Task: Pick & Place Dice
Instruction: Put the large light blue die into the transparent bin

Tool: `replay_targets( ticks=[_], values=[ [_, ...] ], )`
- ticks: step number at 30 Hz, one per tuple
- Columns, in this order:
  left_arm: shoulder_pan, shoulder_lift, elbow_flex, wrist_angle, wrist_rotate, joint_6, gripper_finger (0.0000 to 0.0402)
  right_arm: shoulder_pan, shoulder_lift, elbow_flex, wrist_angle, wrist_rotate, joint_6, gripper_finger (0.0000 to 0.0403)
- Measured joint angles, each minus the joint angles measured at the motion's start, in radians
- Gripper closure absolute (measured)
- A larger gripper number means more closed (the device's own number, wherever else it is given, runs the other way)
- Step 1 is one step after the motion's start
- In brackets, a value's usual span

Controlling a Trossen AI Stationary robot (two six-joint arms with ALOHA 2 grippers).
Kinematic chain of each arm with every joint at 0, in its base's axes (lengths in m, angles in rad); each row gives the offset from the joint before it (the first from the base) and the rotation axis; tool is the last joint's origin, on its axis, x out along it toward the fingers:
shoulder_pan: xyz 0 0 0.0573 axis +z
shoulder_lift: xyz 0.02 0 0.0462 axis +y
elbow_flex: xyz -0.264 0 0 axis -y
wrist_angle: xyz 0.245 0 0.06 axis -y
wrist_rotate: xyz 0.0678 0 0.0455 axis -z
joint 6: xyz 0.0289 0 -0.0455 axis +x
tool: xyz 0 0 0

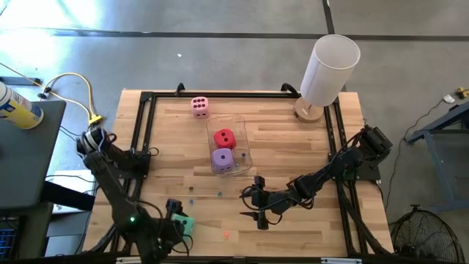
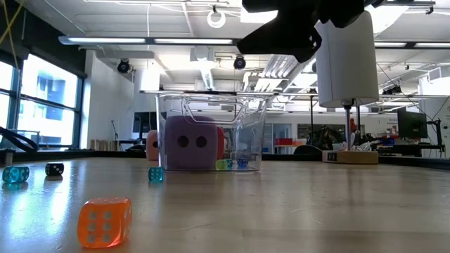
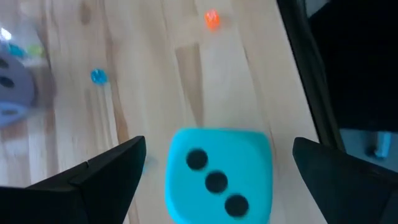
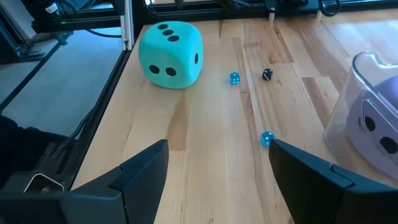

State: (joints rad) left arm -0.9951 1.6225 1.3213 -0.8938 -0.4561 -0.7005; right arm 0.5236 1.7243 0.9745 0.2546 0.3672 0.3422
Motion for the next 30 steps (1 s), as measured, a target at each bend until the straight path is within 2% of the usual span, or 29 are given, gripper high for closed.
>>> replay_targets(
  ticks=[6,18,30],
  values=[
    [-0.006,0.016,0.005,-0.036,0.09,-0.028,0.0005,0.0,0.0,0.0,0.0,0.0,0.001,0.0133],
    [0.02,0.085,0.005,-0.101,0.115,-0.038,0.0004,0.0,0.0,0.0,-0.008,0.0,-0.003,0.0133],
    [0.024,0.086,0.005,-0.105,0.123,-0.062,0.0004,0.0,0.0,0.0,-0.011,0.0,-0.002,0.0133]
  ],
)
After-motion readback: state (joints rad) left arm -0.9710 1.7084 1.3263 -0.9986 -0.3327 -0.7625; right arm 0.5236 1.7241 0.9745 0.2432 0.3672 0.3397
